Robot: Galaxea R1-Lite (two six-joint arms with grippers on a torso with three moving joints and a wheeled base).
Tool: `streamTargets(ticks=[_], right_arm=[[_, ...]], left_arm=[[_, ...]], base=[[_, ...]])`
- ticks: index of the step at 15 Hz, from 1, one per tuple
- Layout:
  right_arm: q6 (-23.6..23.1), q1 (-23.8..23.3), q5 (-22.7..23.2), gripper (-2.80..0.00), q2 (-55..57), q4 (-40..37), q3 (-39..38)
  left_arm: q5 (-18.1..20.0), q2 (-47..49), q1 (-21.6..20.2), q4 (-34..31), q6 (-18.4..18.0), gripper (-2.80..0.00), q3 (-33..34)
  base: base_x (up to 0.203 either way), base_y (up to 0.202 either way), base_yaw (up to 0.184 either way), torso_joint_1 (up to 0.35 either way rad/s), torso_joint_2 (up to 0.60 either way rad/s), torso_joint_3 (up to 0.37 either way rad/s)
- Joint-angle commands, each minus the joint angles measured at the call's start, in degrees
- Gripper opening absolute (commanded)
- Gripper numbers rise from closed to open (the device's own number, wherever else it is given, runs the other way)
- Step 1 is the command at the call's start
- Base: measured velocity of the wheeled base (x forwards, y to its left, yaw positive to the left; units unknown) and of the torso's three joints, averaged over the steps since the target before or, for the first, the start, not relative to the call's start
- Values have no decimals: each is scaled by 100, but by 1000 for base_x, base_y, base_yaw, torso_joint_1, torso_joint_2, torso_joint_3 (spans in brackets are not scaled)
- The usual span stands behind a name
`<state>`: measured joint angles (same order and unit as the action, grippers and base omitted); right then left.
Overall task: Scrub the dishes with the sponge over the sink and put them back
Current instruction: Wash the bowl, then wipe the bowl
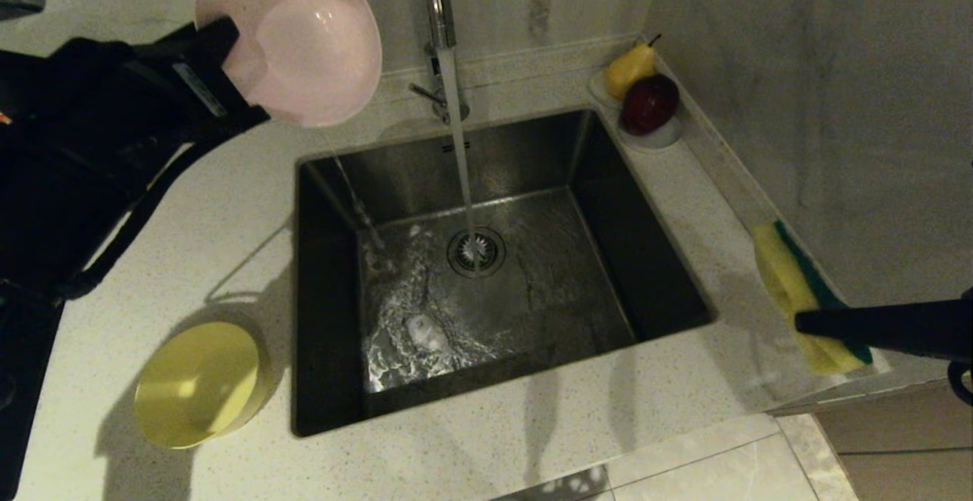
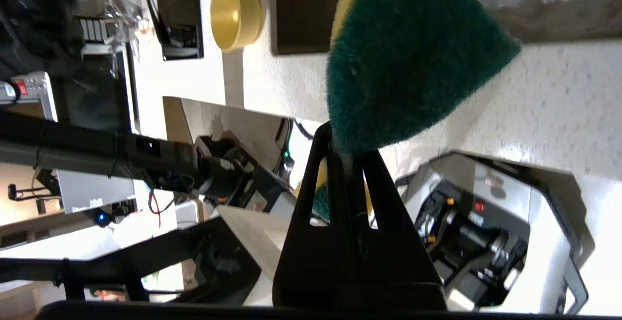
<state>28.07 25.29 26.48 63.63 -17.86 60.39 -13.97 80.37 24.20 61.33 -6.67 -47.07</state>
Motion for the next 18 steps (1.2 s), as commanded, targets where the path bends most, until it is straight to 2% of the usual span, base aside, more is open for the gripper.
streamTargets(ticks=[1,2,4,6,8,10,15,18], right_arm=[[14,33,58,-280,73,115,26],[14,55,103,-280,88,116,52],[6,313,234,-280,99,116,171],[8,673,304,-280,170,115,270],[13,1092,317,-280,352,93,292],[14,1434,308,-280,644,105,489],[8,1840,281,-280,1554,116,1418],[21,2125,270,-280,2089,59,1881]], left_arm=[[-14,-255,155,-1405,160,-280,163],[5,-298,220,-1999,386,-280,156],[23,-319,313,-2939,1143,-280,-40],[11,-346,584,-3332,1268,-280,-130],[-49,-445,1030,-3630,1314,-280,-124],[-378,-482,1457,-3884,1324,-280,-121],[-548,-125,1535,-3785,1298,-280,-144],[-939,192,1584,-3046,1154,-280,-166]], base=[[0,0,0,0,0,0],[0,0,0,0,0,0],[0,0,0,0,0,0],[0,0,0,0,0,0],[0,0,0,0,0,0],[0,0,0,0,0,0],[0,0,0,0,0,0],[0,0,0,0,0,0]])
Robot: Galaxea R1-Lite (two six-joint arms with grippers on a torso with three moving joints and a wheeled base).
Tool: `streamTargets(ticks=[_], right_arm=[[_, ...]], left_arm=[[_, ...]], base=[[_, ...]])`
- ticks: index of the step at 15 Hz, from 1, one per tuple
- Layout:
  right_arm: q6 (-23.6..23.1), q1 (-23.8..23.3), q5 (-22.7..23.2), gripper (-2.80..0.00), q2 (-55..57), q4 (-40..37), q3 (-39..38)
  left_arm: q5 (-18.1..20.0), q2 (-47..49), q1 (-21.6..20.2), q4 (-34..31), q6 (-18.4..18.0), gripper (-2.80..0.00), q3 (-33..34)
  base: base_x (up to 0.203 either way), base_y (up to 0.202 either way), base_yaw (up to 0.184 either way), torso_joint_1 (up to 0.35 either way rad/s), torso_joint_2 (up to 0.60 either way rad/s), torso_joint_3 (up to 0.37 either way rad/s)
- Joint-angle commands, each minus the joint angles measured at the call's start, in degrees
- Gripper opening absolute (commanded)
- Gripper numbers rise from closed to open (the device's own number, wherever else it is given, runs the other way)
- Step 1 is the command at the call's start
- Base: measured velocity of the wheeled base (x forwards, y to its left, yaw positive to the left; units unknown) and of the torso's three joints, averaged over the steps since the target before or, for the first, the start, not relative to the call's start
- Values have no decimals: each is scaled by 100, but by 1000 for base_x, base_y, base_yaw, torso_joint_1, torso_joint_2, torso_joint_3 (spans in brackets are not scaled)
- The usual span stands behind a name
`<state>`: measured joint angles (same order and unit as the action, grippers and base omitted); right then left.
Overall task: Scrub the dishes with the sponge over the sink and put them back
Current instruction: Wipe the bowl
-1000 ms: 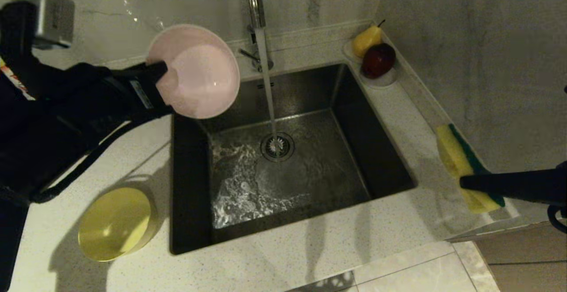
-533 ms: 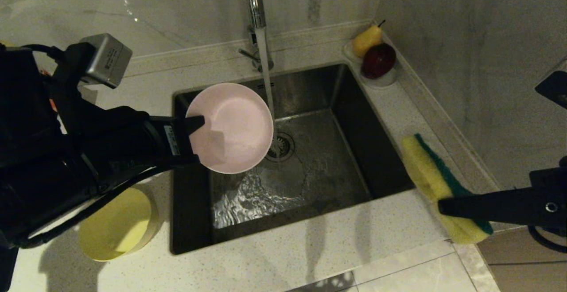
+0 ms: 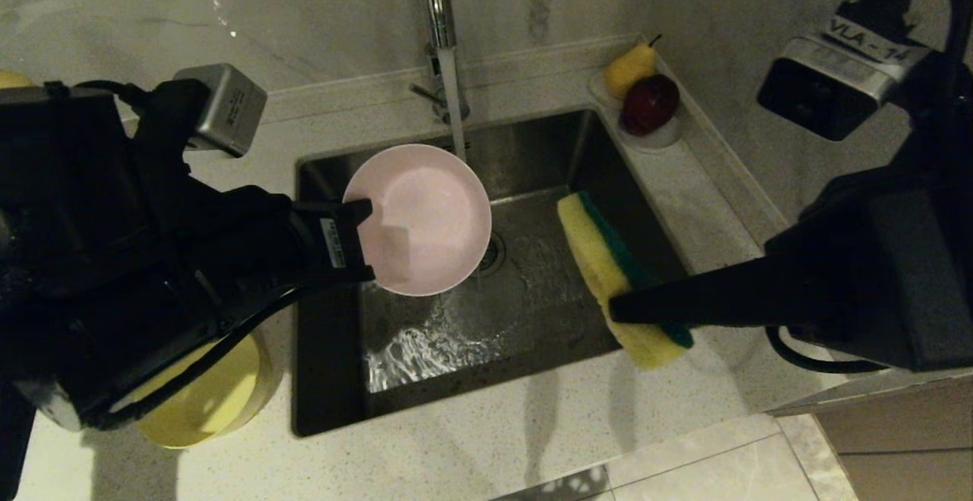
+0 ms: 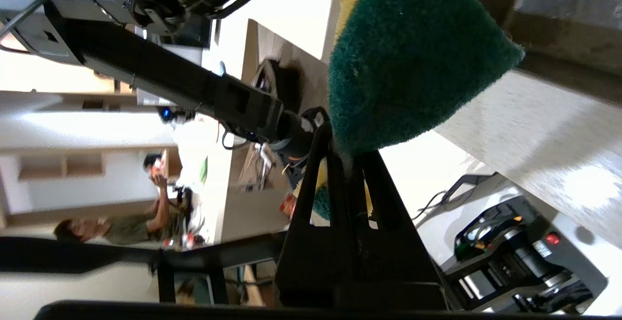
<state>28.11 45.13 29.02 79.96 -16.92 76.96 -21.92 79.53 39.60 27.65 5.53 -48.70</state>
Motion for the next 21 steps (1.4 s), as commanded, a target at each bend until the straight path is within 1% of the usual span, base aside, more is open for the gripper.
streamTargets(ticks=[1,2,5,7,8,10,12,15,19,21], right_arm=[[18,228,16,-280,587,-30,297],[19,294,12,-280,748,-5,407],[36,410,-47,-280,1181,-62,971],[45,496,-55,-280,1340,-44,1066],[45,514,-73,-280,1399,-10,1075],[45,502,-168,-280,1501,11,1083],[40,433,-235,-280,1580,21,1093],[31,206,-248,-280,1615,57,1130],[35,-58,-248,-280,1629,57,1218],[37,-83,-248,-280,1655,48,1348]], left_arm=[[-302,322,148,533,-270,-280,41],[-361,326,239,643,-393,-280,70],[-378,445,461,695,-445,-280,58],[-404,556,555,963,-480,-280,45],[-409,572,609,1124,-553,-280,53],[-410,541,714,1213,-637,-280,62],[-410,485,795,1225,-641,-280,63],[-428,412,839,1225,-649,-280,99],[-436,275,846,1237,-635,-280,315],[-427,177,901,1295,-659,-280,432]], base=[[0,0,0,0,0,0],[0,0,0,0,0,0],[0,0,0,0,0,0],[0,0,0,0,0,0],[0,0,0,0,0,0],[0,0,0,0,0,0],[0,0,0,0,0,0],[0,0,0,0,0,0],[0,0,0,0,0,0],[0,0,0,0,0,0]])
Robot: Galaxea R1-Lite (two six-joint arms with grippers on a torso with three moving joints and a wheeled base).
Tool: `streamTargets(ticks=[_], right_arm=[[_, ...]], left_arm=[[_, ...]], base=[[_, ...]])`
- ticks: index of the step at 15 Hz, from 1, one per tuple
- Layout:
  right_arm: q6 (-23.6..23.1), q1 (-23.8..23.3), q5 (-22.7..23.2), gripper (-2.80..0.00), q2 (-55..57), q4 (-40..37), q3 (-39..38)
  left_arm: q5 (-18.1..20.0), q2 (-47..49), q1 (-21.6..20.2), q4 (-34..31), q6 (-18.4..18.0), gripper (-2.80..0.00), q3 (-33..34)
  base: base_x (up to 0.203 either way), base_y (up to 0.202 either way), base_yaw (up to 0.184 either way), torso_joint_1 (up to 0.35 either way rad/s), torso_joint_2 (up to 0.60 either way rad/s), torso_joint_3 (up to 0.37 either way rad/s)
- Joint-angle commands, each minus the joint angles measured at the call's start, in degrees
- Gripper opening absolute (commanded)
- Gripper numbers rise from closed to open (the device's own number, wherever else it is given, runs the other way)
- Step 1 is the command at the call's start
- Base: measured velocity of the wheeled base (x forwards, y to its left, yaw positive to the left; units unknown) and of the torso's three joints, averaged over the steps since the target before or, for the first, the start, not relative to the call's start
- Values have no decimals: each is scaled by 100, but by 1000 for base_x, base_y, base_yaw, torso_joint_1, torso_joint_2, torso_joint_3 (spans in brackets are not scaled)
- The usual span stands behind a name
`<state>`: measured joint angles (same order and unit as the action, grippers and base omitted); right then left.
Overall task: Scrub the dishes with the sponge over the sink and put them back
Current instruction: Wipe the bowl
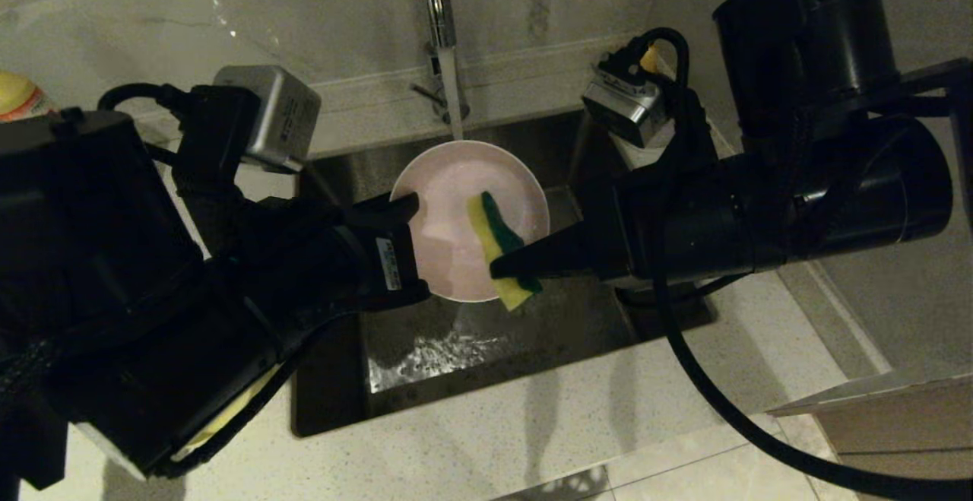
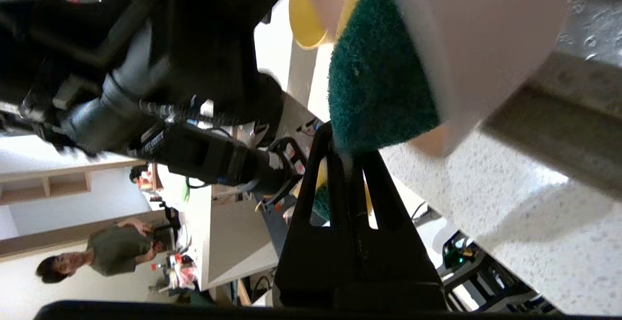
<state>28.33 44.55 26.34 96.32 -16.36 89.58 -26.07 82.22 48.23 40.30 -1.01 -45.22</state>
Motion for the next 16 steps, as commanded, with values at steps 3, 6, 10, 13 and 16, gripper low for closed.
streamTargets(ticks=[3,6,10,13,16], right_arm=[[32,-26,20,-280,44,-85,358],[32,38,20,-280,45,-113,473],[35,261,20,-280,-54,-213,447],[32,407,20,-280,87,-350,419],[31,414,20,-280,217,-373,345]], left_arm=[[-47,-69,107,119,-35,-280,194],[-55,-11,107,434,-228,-280,336],[-171,-4,107,540,-242,-280,584],[-174,17,107,549,-207,-280,498],[-197,40,107,549,-189,-280,356]], base=[[0,0,0,0,0,0],[0,0,0,0,0,0],[0,0,0,0,0,0],[0,0,0,0,0,0],[0,0,0,0,0,0]])
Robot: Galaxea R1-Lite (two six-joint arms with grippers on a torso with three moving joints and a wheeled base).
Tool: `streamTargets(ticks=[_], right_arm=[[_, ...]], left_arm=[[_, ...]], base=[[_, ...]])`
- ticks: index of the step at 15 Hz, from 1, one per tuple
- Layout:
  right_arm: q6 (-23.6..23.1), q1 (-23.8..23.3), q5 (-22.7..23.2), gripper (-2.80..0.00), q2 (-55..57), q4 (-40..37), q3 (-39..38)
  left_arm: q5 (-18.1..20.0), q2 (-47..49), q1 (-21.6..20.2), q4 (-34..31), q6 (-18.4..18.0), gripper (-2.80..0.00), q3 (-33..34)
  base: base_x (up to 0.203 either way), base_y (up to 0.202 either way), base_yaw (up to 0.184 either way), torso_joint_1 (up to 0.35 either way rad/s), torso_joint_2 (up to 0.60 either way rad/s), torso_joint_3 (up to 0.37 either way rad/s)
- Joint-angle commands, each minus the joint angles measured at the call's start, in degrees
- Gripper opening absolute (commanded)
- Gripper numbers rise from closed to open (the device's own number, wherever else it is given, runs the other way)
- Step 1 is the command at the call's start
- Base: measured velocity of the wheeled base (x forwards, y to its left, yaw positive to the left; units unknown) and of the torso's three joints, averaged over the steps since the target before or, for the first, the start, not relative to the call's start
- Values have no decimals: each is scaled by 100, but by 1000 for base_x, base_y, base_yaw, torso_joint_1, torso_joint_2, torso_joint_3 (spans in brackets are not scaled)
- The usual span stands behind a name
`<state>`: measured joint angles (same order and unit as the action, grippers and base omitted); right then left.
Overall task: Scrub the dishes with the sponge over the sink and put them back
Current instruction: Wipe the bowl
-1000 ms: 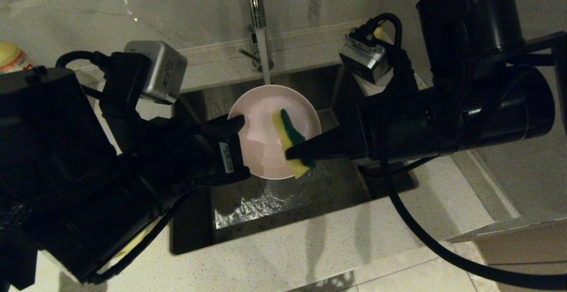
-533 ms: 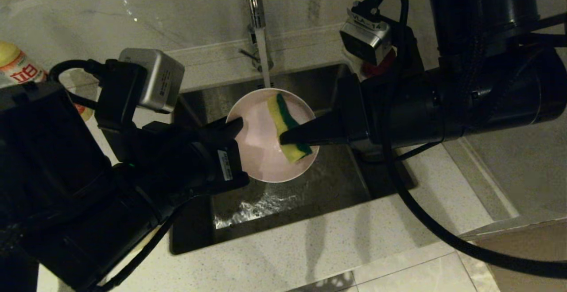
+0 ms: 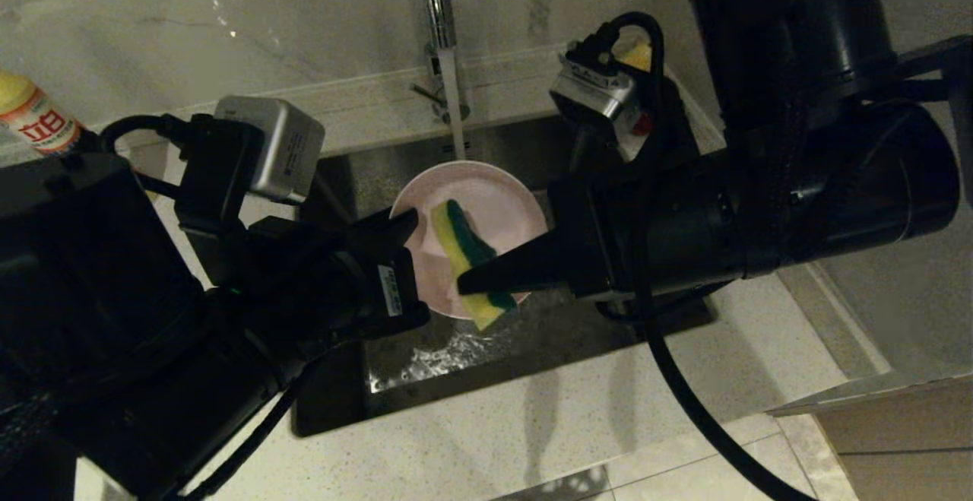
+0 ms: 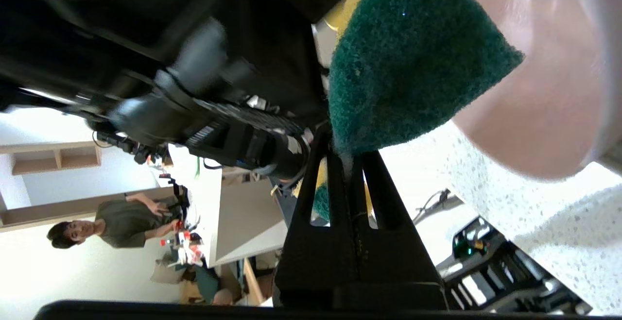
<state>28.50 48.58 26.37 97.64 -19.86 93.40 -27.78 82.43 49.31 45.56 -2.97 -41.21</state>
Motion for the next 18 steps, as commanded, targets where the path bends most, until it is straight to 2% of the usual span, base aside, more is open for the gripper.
streamTargets(ticks=[1,3,10,18], right_arm=[[13,11,11,-280,113,-13,-85],[15,-29,9,-280,204,17,-129],[15,-376,-26,-280,-171,20,-344],[15,-474,-31,-280,-363,-41,75]], left_arm=[[-17,1,0,34,17,-280,-62],[-33,22,0,253,30,-280,-71],[-34,36,0,287,25,-280,-18],[-32,98,-9,287,41,-280,-62]], base=[[0,0,0,0,0,0],[0,0,0,0,0,0],[0,0,0,0,0,0],[0,0,0,0,0,0]])
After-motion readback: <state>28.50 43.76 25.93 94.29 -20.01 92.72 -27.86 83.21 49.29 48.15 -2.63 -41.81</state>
